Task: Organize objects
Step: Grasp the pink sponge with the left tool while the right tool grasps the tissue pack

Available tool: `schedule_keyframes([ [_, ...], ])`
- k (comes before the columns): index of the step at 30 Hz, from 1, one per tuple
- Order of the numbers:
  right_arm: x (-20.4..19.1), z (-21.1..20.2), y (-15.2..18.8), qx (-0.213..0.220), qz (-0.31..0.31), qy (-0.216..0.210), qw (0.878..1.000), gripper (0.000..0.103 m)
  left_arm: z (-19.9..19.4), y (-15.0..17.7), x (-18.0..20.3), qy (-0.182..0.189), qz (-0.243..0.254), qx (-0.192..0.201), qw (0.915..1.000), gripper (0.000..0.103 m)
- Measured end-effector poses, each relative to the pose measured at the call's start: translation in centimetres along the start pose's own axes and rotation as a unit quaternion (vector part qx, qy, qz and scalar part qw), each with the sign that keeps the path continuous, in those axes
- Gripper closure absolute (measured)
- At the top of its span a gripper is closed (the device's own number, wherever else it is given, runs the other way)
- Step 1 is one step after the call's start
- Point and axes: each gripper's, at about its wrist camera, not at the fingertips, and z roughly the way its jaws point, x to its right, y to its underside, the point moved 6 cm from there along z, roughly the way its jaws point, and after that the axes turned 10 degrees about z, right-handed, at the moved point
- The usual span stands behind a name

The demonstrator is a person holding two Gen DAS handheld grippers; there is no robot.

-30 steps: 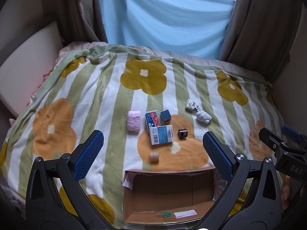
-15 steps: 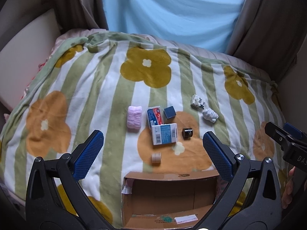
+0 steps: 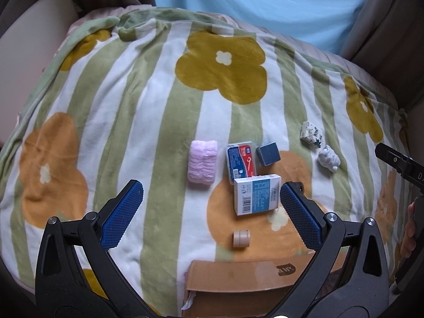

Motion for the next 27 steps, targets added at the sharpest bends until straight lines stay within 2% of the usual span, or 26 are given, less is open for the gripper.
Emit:
schedule_keyframes([
  [7, 0.0, 7.2, -2.5, -0.048, -0.015, 0.009, 0.999, 0.0, 6.1, -0.5, -1.7, 0.002, -0.017, -0.036, 0.9992, 0.001],
  [12, 0.5, 12.2, -3.7, -0.08, -0.012, 0.004, 0.997, 0.0, 10.5, -0.4, -1.9, 0.002, -0.011, -0.06, 0.9981, 0.001],
  [21, 1.9, 19.4, -4.3, -0.13, 0.013, 0.01, 0.991, 0.001, 17.3, 1.0, -2.4, -0.002, -0.016, -0.111, 0.9937, 0.01],
  [25, 2.5, 21.4, -4.3, -0.154, 0.027, 0.012, 0.988, 0.008, 18.9, 1.3, -2.2, -0.008, -0.009, -0.124, 0.9923, 0.012],
  [27, 2.7, 21.9, -4.1, -0.162, 0.031, 0.013, 0.986, 0.013, 19.5, 1.3, -2.2, -0.011, -0.006, -0.128, 0.9917, 0.017],
])
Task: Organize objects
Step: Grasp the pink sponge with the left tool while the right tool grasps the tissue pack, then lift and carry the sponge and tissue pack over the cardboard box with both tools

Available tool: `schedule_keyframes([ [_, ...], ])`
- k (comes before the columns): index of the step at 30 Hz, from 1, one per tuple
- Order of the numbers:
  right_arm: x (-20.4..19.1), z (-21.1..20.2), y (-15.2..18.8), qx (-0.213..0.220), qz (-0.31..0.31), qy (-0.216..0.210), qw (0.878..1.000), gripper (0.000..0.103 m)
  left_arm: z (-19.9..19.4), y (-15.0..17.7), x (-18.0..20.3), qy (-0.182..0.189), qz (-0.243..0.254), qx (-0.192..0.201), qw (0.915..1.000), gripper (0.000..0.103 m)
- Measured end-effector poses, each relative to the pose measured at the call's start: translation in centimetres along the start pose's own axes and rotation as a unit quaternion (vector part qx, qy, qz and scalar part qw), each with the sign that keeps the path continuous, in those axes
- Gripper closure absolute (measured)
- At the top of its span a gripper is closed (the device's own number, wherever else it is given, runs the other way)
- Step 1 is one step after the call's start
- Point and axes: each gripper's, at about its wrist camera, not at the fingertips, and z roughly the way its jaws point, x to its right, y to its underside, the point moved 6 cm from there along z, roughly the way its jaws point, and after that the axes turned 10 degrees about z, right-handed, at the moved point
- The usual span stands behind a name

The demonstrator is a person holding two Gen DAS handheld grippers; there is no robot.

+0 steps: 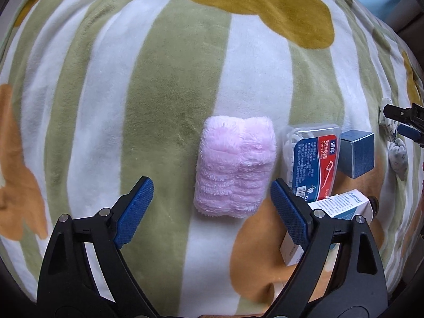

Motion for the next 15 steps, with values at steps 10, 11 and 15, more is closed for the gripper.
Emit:
schedule_keyframes([
  [10, 0.4, 0.4, 0.6, -0.022, 0.0, 0.0, 1.0, 0.041, 1.4, -0.7, 0.6, 0.027, 0.011, -0.011, 0.9995, 0.06],
  [11, 0.4, 0.3, 0.7, -0.02, -0.005, 0.005, 1.0, 0.041, 1.3, -0.7, 0.7, 0.024, 0.014, -0.01, 0.9996, 0.06],
  [15, 0.5, -0.4, 1.0, -0.013, -0.025, 0.024, 0.999, 0.042, 1.0, -0.9, 0.7, 0.024, 0.019, -0.007, 0.9995, 0.061],
])
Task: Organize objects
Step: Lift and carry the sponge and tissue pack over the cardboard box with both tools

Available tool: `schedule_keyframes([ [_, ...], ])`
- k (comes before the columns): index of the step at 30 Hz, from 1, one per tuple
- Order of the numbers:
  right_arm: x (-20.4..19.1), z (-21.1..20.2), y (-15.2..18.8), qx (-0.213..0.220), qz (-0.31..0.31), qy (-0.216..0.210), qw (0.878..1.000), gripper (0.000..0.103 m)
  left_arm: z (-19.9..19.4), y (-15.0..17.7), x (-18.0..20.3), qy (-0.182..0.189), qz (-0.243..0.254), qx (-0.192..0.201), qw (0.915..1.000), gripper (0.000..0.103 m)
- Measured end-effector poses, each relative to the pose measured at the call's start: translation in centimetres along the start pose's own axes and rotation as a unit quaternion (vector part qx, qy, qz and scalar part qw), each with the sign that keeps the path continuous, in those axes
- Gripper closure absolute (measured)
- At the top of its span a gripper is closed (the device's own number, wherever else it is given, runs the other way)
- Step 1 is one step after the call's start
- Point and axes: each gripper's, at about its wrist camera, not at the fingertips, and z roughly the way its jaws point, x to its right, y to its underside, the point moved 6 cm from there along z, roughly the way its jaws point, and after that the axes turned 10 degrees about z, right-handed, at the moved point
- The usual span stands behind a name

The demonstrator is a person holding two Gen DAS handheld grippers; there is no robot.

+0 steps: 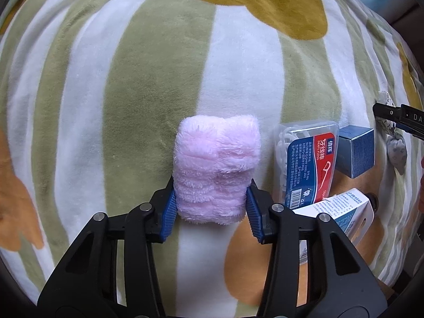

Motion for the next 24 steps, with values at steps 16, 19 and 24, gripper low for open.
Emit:
schedule_keyframes([
  [16, 2.2, -7.5, 1.2, 0.025, -0.042, 0.01, 0.999, 0.042, -7.4, -0.4, 0.5, 0.003, 0.003, 0.056, 0.9984, 0.063],
  [19, 2.5, -8.9, 3.2, 0.035, -0.052, 0.016, 0.998, 0.042, -9.8, -0.5, 0.9, 0.001, 0.007, 0.069, 0.9976, 0.063],
  [24, -3.7, -9.7, 3.5, 0.053, -0.05, 0.021, 0.997, 0.042, -13.3, -0.3, 1.6, -0.002, 0.012, 0.088, 0.996, 0.062],
])
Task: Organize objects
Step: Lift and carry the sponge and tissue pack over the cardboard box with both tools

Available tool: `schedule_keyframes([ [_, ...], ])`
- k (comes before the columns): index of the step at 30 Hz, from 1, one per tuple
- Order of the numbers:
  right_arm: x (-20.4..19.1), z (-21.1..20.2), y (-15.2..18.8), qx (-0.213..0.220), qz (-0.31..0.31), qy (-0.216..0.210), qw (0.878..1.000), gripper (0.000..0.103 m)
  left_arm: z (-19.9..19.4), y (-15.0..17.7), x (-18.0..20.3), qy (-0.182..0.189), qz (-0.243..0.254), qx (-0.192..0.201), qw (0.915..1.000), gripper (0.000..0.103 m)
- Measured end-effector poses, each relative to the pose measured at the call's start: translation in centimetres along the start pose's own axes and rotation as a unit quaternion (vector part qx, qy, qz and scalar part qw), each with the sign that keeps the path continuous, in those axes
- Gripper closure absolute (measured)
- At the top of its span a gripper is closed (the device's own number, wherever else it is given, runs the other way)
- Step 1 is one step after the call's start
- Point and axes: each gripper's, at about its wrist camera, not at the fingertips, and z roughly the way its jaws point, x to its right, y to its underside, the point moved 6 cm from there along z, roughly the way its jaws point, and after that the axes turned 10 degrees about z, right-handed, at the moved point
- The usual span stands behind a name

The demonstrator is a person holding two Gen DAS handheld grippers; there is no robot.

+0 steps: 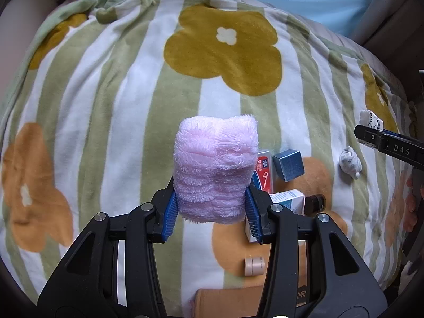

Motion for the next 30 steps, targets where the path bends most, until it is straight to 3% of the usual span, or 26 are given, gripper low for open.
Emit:
schedule_keyframes([
  [15, -0.2, -10.5, 6.3, 0.034, 0.012, -0.002, 0.999, 0.042, -10.7, 5.4, 3.2, 0.001, 0.032, 0.057, 0.9979, 0.062],
  [30, -0.4, -17.2, 17.5, 0.036, 0.013, -0.01, 0.999, 0.042, -16.2, 15.2, 6.0, 0.009, 0.055, 0.067, 0.9962, 0.062],
])
